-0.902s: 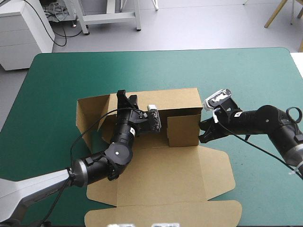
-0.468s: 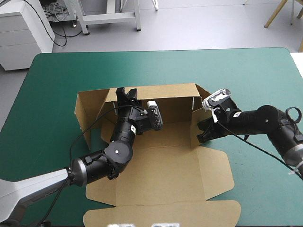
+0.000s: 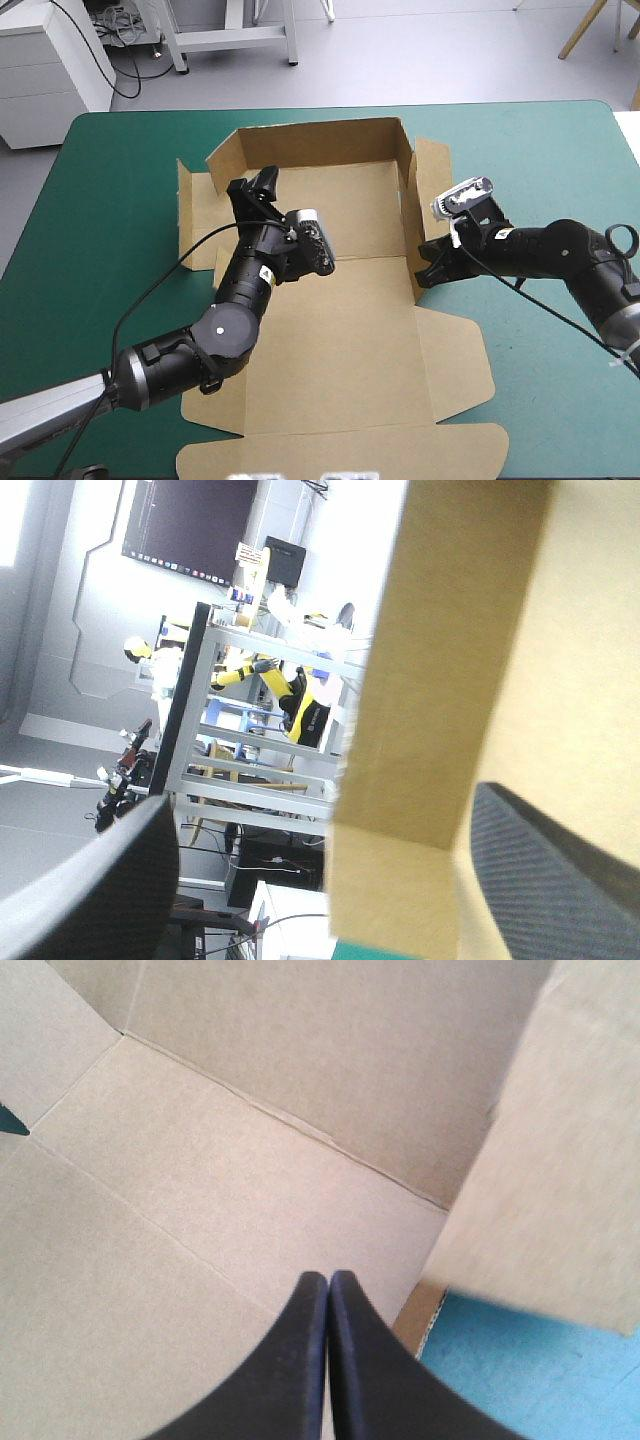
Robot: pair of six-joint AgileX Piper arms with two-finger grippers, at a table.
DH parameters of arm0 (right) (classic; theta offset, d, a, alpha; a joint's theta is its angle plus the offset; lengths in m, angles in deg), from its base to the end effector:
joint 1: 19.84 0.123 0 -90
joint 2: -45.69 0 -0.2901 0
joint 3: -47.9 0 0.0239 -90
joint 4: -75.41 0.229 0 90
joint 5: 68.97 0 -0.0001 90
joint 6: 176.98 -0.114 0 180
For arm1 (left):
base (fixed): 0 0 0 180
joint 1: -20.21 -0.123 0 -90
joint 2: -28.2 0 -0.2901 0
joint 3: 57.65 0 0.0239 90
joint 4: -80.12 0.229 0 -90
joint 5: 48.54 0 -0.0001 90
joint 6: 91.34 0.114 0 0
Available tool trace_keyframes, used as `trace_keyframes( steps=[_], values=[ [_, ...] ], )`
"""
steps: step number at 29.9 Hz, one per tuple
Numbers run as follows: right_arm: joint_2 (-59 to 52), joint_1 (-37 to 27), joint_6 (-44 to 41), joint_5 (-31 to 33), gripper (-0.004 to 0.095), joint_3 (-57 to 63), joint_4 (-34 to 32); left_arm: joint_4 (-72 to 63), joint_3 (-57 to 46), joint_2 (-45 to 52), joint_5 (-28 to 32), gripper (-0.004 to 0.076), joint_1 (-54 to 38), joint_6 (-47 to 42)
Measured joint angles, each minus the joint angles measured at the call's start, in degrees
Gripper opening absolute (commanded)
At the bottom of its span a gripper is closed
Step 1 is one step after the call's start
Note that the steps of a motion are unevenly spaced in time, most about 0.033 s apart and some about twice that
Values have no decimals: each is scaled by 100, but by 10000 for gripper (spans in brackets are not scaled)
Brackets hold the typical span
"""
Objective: Fold the box
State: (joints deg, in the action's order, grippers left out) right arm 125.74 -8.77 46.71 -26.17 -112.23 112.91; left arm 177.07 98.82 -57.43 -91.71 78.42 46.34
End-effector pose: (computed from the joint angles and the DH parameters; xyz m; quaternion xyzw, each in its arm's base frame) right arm 0.2376 0.0946 0.3178 -0.2762 0.8674 0.1860 0.3698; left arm 0.2153 -0.2003 0.3413 0.4928 0.5812 0.2795 0.5842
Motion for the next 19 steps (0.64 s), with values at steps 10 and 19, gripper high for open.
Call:
trace_keyframes(
  steps=[10, 19],
  values=[
    [0, 0, -11, 4, -16, -248, -20, -86, 0, 38, -34, 568, 0, 0],
    [0, 0, -52, 91, 7, -273, -132, -700, 232, 38, 116, 543, -39, 66]
  ],
)
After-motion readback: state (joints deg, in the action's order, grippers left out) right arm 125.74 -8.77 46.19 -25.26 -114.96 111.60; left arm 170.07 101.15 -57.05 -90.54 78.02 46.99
